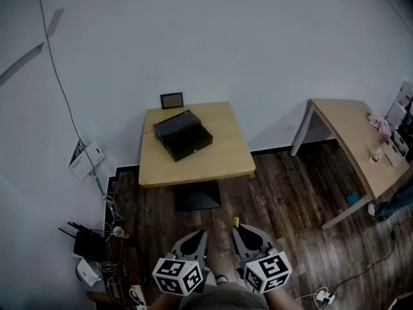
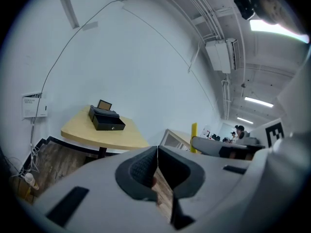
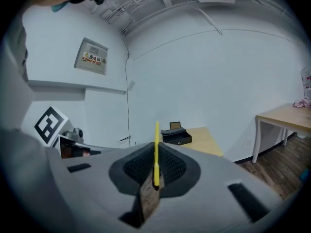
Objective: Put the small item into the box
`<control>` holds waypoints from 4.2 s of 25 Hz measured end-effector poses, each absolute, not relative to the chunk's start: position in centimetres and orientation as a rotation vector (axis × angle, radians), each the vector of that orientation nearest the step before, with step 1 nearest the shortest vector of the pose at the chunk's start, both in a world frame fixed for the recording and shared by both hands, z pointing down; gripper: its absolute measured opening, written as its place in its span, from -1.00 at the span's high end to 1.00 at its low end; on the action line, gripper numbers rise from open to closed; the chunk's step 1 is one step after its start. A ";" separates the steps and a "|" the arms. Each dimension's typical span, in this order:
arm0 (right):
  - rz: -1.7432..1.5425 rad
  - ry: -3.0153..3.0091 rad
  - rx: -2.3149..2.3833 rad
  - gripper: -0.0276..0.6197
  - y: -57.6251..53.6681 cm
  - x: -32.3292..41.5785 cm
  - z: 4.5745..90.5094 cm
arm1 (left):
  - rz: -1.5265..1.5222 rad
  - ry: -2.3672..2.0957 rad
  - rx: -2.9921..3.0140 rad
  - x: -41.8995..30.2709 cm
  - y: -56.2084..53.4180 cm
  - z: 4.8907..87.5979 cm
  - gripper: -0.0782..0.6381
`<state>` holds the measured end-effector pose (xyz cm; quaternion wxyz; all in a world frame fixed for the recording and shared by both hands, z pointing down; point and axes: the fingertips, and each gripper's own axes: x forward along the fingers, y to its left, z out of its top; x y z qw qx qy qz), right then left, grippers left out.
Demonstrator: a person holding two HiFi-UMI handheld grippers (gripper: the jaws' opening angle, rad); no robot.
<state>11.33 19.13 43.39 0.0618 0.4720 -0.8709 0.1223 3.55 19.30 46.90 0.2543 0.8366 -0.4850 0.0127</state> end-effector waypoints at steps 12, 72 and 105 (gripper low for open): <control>0.449 -2.650 1.432 0.86 17.2 12.9 43.8 | 0.036 -1.322 2.245 4.9 17.1 47.3 0.77; 0.425 -2.633 1.200 0.86 -27.2 -1.5 46.8 | 0.039 -1.404 2.087 -10.1 -20.8 50.6 0.77; 0.296 -2.267 0.425 0.86 -33.8 -8.8 64.0 | 0.010 -1.682 1.749 -12.6 -24.1 53.1 0.77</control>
